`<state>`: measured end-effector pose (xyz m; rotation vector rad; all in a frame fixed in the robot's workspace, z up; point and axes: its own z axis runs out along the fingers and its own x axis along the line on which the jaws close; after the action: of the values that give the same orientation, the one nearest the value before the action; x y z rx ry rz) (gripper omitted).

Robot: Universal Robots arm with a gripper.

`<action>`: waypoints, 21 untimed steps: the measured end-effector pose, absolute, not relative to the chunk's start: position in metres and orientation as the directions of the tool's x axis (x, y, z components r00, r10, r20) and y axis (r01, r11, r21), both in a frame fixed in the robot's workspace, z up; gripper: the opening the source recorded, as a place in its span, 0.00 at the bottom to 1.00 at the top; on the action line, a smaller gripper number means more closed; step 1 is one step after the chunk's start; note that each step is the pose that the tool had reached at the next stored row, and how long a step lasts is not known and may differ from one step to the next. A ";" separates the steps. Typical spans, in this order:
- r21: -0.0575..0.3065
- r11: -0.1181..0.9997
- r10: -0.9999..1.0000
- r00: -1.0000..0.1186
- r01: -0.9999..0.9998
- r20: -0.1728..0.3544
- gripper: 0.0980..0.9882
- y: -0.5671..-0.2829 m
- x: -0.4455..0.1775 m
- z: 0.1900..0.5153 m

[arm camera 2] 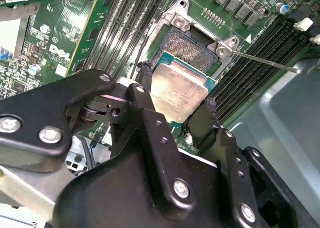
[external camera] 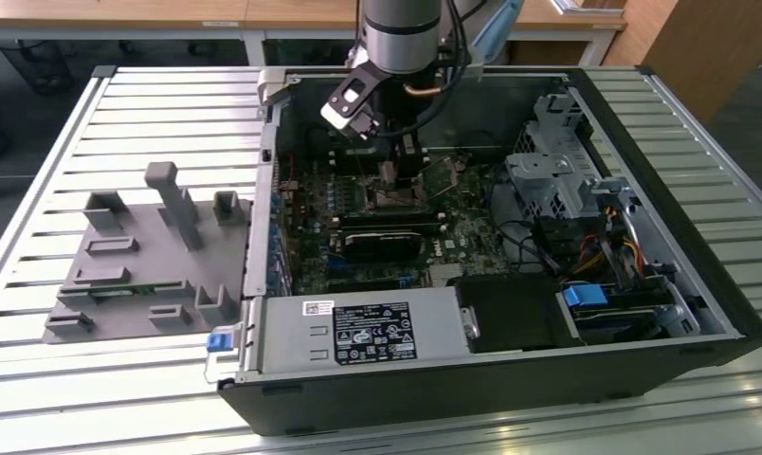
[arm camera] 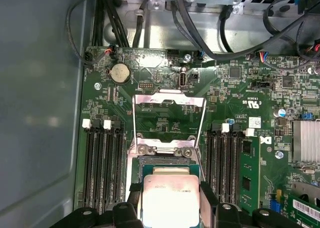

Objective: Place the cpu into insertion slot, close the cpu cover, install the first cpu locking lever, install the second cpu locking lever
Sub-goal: 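Place the cpu into insertion slot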

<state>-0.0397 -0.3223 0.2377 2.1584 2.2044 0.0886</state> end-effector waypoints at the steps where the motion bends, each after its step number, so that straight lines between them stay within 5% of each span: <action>1: 0.080 0.021 1.000 -0.021 0.997 0.001 0.50 -0.322 -0.040 0.237; 21: 0.080 0.017 1.000 -0.017 0.997 0.001 0.50 -0.322 -0.041 0.223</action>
<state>-0.0407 -0.3220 0.2227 2.1631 2.1994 0.0883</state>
